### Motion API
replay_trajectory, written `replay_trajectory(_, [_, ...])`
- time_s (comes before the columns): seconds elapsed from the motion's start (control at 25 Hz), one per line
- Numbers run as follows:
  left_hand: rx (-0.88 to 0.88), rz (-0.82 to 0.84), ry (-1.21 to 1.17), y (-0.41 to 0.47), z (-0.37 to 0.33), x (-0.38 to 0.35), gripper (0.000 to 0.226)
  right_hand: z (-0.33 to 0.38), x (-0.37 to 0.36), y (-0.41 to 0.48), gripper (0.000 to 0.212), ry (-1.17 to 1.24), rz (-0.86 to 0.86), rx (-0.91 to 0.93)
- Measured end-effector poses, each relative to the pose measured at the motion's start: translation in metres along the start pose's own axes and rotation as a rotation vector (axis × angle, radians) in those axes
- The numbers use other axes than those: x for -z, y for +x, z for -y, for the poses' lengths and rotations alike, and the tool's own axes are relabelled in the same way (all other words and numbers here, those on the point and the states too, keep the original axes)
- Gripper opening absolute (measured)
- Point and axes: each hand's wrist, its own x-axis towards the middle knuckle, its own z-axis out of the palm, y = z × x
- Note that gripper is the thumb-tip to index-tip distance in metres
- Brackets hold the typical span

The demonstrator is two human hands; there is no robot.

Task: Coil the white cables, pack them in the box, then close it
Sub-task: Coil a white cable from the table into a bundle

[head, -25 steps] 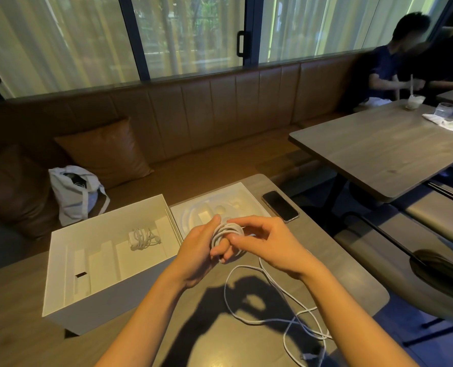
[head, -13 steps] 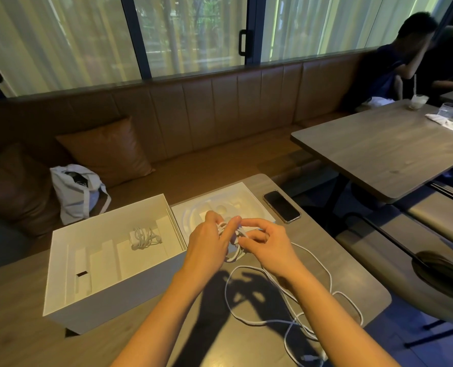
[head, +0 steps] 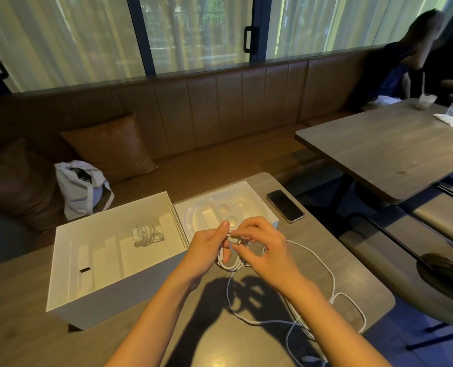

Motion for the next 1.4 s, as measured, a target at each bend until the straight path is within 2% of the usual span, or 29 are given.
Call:
replay_trajectory(0.08, [0.03,0.047,-0.037,-0.002,0.002,0.003,0.059,-0.004,-0.009,0.001,0.018,-0.021,-0.017,0.103])
replay_trajectory(0.2, [0.061,0.116,-0.149,-0.002,0.01,0.018,0.04,-0.002,-0.018,0.007,0.023,0.229,-0.069,-0.173])
replay_trajectory(0.32, [0.102,0.057,-0.198,0.001,0.017,0.041,0.026,-0.003,-0.035,0.024,0.02,0.369,-0.071,-0.341])
replay_trajectory(0.44, [0.131,-0.175,-0.205,0.009,0.024,0.063,0.016,0.001,-0.066,0.049,0.016,0.432,-0.023,-0.417])
replay_trajectory(0.6, [0.193,-0.529,-0.248,0.03,0.048,0.099,0.022,0.005,-0.122,0.087,0.018,0.463,0.028,-0.519])
replay_trajectory(0.8, [0.388,-0.717,-0.36,0.06,0.096,0.157,0.021,-0.002,-0.19,0.123,0.035,0.32,0.292,-0.506])
replay_trajectory(0.88, [0.526,-0.7,-0.387,0.078,0.142,0.18,0.017,-0.014,-0.21,0.124,0.043,0.211,0.432,-0.538])
replay_trajectory(0.96, [0.68,-0.675,-0.299,0.101,0.199,0.198,0.021,-0.026,-0.224,0.121,0.046,0.119,0.565,-0.595])
replay_trajectory(1.08, [0.819,-0.67,-0.241,0.1,0.192,0.195,0.018,-0.036,-0.232,0.121,0.045,0.036,0.687,-0.662])
replay_trajectory(1.24, [0.859,-0.586,-0.23,0.106,0.172,0.181,0.014,-0.048,-0.237,0.129,0.045,-0.07,0.732,-0.676])
replay_trajectory(1.4, [0.756,-0.607,-0.208,0.117,0.174,0.178,0.012,-0.052,-0.238,0.13,0.045,-0.089,0.717,-0.693])
